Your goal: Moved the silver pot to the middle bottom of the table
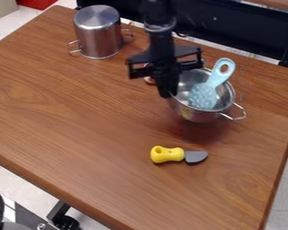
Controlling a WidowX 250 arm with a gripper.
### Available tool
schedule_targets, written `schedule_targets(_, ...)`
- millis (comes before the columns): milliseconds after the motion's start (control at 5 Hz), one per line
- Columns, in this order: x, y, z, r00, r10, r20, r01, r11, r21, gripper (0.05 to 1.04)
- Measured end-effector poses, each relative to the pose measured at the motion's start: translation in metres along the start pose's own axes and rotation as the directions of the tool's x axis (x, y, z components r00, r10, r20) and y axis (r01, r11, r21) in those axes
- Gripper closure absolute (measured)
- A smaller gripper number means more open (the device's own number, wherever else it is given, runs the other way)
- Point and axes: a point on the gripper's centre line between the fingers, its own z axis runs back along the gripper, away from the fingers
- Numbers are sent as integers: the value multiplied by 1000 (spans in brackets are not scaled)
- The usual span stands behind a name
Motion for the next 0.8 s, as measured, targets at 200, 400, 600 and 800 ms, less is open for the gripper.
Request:
schedule_targets(200,1,16,9,1000,-29,-10,29,999,-21,1029)
schedule_targets(400,2,44,12,996,-86,-35,86,996,-6,1029)
schedule_targets(600,9,72,15,988,-147,-47,148,989,17,1029)
schedule_targets(800,18,96,18,982,-186,-28,187,982,33,1029)
